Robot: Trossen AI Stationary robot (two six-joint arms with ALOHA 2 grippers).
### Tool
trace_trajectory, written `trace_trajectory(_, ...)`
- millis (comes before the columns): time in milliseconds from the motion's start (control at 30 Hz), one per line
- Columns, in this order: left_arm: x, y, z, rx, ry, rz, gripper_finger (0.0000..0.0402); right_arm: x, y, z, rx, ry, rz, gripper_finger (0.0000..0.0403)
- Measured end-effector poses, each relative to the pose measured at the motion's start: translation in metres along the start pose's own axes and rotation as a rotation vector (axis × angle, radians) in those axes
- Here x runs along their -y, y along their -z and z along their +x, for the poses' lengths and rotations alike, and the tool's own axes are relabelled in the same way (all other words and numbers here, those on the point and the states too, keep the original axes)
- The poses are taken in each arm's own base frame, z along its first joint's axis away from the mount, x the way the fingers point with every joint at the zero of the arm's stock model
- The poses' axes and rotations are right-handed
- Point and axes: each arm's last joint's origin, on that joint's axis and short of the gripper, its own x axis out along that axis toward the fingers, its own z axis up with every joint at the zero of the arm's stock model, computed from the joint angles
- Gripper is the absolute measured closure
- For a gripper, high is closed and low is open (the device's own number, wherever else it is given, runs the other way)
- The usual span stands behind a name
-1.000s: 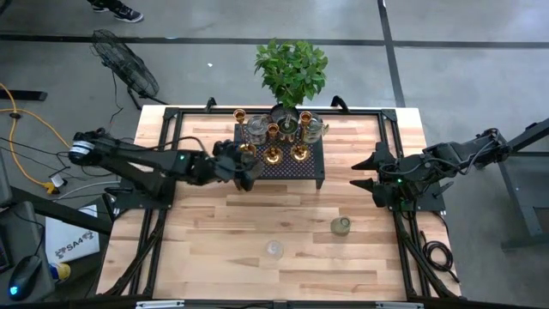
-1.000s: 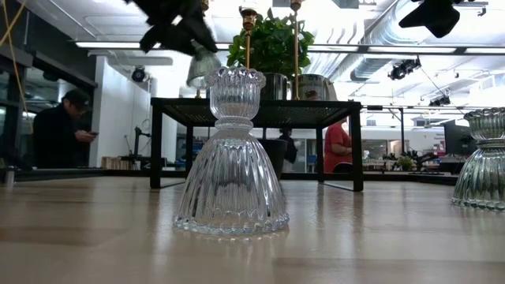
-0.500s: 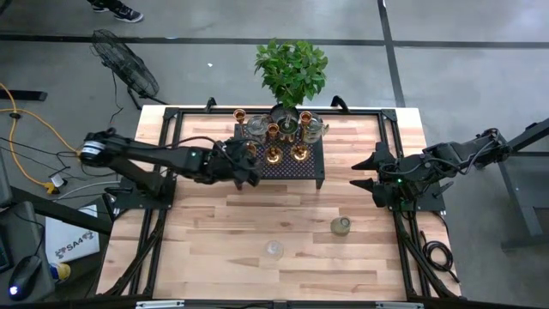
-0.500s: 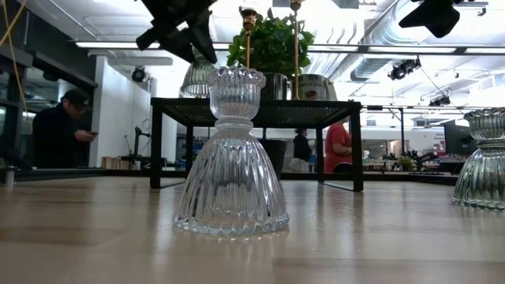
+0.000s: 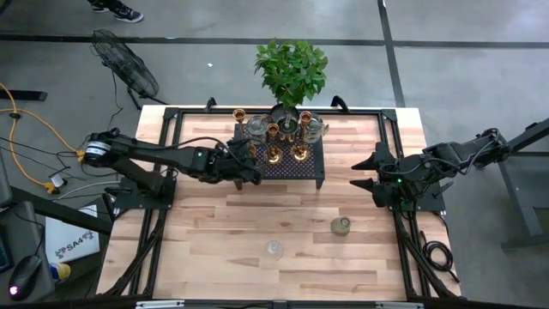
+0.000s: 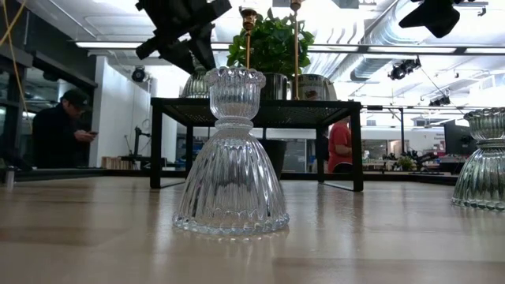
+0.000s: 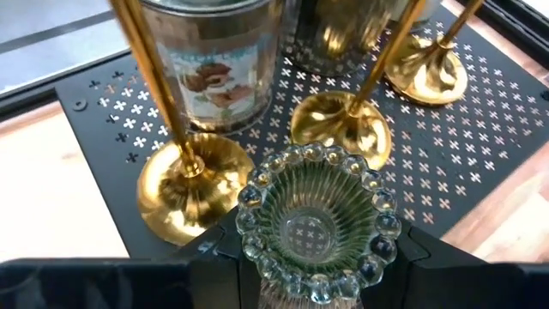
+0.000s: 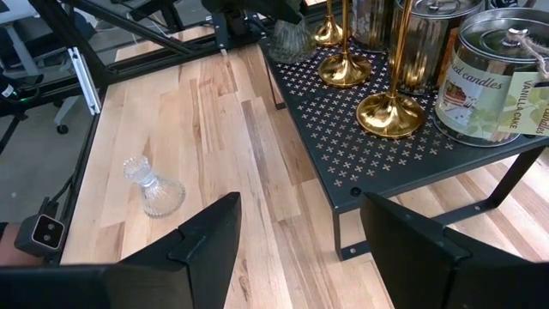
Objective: Pick & Place candle stick holders
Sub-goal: Put the left green candle holder on the shelf
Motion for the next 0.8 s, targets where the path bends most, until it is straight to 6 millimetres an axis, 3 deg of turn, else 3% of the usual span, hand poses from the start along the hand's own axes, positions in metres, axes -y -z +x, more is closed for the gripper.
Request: trace_trajectory(800, 0.0004, 0.0014, 0.0039, 0.012, -0.028, 0.097, 0.0270, 0.0000, 0.0000, -0.0001, 0.000, 0.000, 0.000, 0.0170)
